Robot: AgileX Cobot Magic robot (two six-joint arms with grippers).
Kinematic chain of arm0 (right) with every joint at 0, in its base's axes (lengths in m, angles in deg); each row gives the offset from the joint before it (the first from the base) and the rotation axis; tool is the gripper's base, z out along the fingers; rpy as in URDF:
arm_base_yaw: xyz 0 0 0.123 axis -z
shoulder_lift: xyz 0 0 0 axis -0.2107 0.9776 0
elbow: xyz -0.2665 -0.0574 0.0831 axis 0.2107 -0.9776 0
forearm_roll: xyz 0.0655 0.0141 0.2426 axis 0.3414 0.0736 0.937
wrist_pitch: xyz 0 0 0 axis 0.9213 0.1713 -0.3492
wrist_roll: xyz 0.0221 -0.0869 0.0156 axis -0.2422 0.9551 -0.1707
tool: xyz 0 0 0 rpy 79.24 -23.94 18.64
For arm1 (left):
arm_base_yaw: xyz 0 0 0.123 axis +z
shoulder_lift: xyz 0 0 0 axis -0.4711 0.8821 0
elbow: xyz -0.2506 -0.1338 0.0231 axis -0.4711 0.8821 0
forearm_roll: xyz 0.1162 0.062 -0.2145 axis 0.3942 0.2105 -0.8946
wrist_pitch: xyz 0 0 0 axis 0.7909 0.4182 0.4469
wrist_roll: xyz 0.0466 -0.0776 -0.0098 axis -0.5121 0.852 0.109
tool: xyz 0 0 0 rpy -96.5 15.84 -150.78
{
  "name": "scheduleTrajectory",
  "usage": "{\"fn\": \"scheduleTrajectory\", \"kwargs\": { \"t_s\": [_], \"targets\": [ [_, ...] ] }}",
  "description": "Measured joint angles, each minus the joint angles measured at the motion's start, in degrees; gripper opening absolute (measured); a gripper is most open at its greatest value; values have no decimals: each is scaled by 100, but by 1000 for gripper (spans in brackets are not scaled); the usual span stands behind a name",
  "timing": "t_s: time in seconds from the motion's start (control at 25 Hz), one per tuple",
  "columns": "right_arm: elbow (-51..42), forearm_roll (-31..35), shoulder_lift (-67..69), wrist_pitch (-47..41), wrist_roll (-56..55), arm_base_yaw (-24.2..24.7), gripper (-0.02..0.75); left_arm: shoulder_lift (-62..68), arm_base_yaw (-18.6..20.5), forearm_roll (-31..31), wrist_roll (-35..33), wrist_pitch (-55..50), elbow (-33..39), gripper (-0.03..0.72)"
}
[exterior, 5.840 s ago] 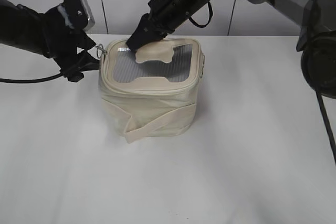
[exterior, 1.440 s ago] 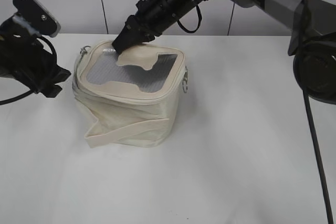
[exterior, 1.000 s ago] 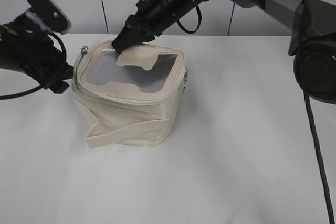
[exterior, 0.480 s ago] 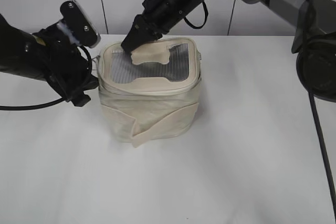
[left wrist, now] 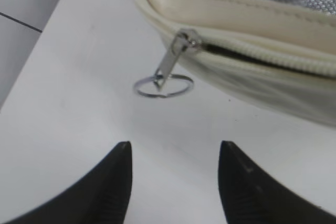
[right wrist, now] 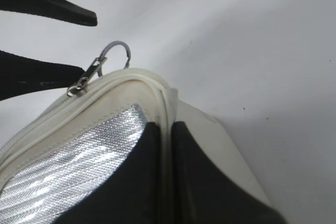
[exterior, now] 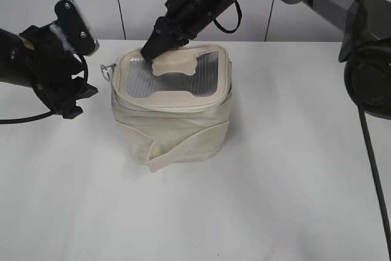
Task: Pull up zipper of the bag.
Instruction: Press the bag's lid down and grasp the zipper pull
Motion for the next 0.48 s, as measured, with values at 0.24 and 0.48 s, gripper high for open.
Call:
{"fn": "scheduleTrajectory", "kwargs": {
  "t_s": [0.24,0.48],
  "targets": [
    [2,0,0,0,-6,0,42,0,5,342,-4,631,0,404],
    [2,-4,0,0,-6,0,41,66,5,583,-18,688,0,404]
  ]
}}
